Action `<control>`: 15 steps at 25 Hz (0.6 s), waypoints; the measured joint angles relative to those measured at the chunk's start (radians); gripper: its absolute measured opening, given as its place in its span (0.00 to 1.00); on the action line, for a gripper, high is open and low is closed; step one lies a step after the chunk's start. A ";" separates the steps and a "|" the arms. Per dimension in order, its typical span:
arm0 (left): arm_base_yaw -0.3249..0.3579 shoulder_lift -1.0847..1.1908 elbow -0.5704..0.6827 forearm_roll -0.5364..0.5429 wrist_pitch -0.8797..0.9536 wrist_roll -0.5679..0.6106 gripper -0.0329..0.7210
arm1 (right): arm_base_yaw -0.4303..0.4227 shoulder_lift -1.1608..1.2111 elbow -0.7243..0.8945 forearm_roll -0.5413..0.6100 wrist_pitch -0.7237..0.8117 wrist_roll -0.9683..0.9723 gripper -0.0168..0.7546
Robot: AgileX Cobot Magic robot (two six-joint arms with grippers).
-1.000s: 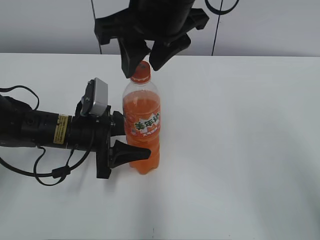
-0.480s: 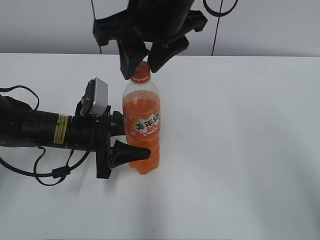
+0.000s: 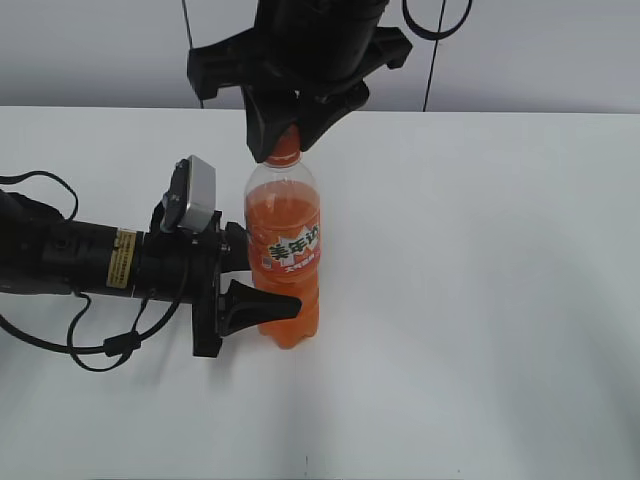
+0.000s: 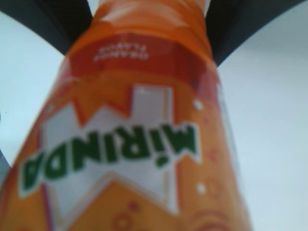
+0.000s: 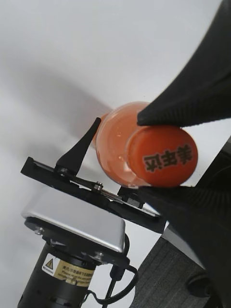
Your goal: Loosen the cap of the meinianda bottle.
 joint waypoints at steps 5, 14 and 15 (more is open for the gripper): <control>0.000 0.000 0.000 0.000 -0.001 0.000 0.59 | -0.001 0.000 0.000 0.009 0.000 -0.129 0.39; 0.000 -0.002 0.000 0.006 -0.002 0.008 0.59 | -0.001 0.000 0.000 0.026 0.000 -0.846 0.38; 0.000 -0.002 0.000 0.006 -0.002 0.008 0.59 | -0.001 0.000 0.000 0.025 0.000 -0.931 0.38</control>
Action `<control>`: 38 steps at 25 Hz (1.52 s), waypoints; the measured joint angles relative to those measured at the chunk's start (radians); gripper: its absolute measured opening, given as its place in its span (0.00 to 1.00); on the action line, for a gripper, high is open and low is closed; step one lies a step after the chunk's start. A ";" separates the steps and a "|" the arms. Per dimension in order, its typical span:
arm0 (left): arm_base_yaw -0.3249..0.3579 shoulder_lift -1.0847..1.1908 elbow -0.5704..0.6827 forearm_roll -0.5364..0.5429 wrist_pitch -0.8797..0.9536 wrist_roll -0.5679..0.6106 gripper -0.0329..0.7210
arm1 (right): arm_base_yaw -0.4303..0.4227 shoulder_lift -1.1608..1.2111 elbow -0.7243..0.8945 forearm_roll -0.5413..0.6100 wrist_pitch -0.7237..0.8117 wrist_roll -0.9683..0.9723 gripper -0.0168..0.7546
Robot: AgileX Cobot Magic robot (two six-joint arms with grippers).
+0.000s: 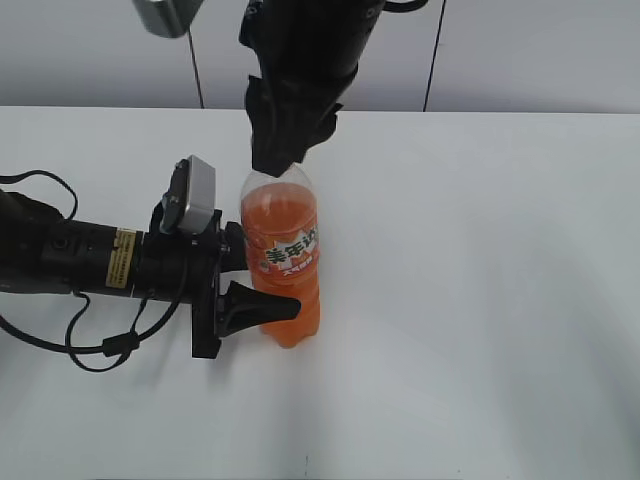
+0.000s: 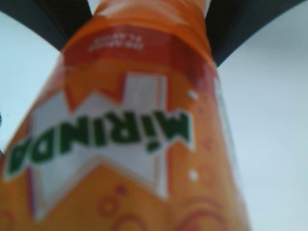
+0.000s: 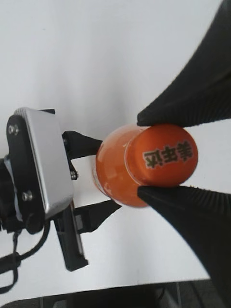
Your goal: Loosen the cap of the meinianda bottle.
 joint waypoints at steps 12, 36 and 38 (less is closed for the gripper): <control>-0.001 0.000 0.000 -0.008 0.005 0.003 0.59 | 0.001 -0.003 -0.001 -0.041 0.012 -0.697 0.38; -0.001 0.000 0.000 -0.010 0.005 -0.001 0.59 | 0.001 0.000 -0.001 0.005 0.003 -0.663 0.58; -0.001 0.000 0.000 -0.010 0.005 -0.001 0.59 | 0.001 -0.003 -0.001 0.019 0.003 -0.662 0.59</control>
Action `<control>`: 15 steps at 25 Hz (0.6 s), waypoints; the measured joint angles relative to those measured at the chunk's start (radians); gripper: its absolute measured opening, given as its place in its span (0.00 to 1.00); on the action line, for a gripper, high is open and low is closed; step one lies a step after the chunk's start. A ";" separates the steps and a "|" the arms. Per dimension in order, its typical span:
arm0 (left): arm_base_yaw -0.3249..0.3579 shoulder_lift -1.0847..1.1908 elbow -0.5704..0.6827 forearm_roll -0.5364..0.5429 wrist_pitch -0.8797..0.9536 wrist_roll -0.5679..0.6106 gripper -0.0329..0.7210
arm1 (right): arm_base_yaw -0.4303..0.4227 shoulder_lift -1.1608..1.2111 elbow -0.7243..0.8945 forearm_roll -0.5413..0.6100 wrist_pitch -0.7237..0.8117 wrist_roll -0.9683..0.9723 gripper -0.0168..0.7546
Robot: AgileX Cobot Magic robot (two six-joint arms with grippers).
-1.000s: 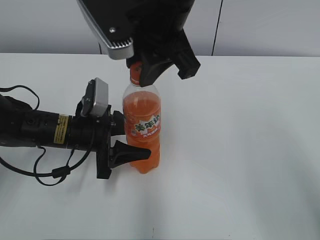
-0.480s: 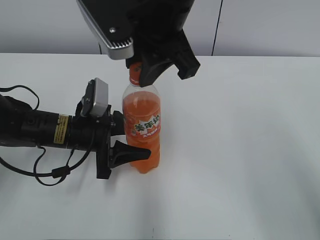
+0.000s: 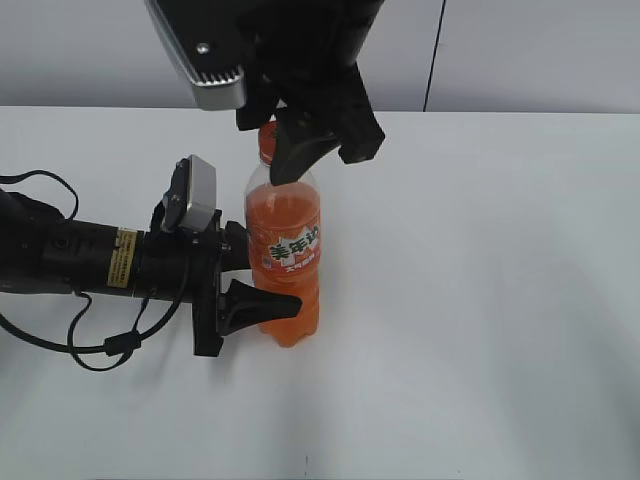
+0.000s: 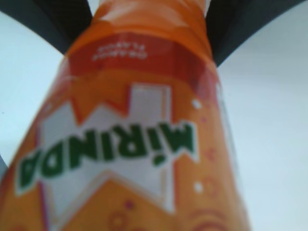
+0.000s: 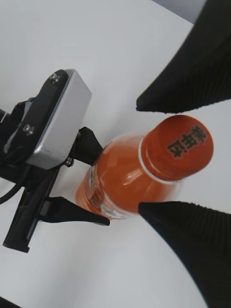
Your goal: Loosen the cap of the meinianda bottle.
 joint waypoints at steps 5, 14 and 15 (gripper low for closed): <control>0.000 0.000 0.000 0.000 0.000 -0.001 0.59 | 0.000 -0.036 0.000 0.007 0.000 0.044 0.60; 0.000 0.000 0.000 -0.001 0.001 -0.002 0.59 | 0.000 -0.102 -0.009 0.009 0.000 0.639 0.60; 0.000 0.000 0.000 -0.001 0.001 -0.003 0.59 | 0.000 -0.103 -0.009 0.009 0.000 0.764 0.60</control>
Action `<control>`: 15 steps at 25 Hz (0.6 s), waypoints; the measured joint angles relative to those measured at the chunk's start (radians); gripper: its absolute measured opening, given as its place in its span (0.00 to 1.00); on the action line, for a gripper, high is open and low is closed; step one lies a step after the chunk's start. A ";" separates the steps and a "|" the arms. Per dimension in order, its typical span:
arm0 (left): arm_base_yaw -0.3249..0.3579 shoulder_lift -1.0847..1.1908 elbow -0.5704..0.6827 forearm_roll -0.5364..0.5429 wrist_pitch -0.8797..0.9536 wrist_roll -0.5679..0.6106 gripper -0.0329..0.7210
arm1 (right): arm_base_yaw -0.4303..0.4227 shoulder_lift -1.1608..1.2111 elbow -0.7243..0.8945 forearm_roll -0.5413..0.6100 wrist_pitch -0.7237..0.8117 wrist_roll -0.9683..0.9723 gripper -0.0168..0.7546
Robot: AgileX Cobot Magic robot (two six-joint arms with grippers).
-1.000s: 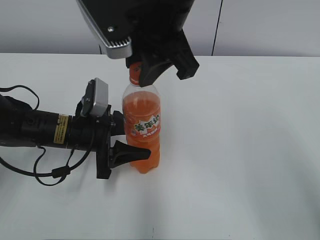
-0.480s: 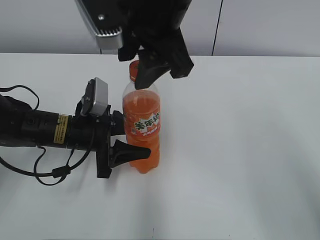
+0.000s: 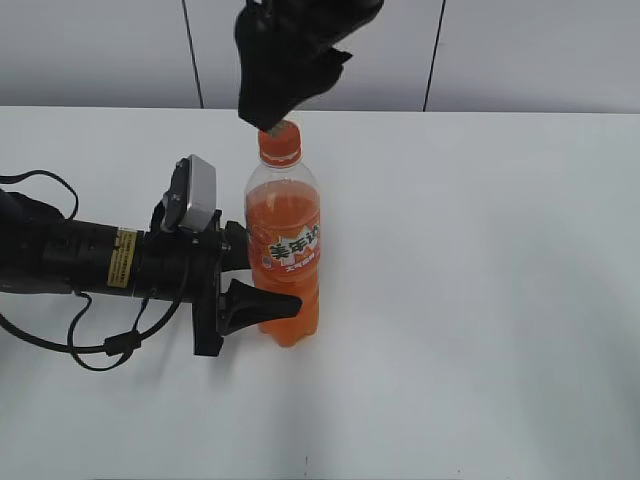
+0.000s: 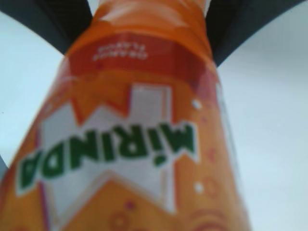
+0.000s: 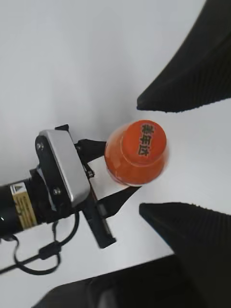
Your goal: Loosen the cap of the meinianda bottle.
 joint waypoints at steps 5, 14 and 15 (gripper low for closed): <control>0.000 0.000 0.000 0.000 0.000 0.000 0.59 | 0.000 0.000 0.000 -0.029 0.000 0.567 0.60; 0.000 0.000 0.000 0.000 0.000 0.000 0.59 | 0.000 0.013 0.000 -0.082 0.000 0.865 0.60; 0.000 0.000 0.000 0.000 0.000 0.000 0.59 | 0.000 0.019 0.000 -0.082 0.000 0.869 0.60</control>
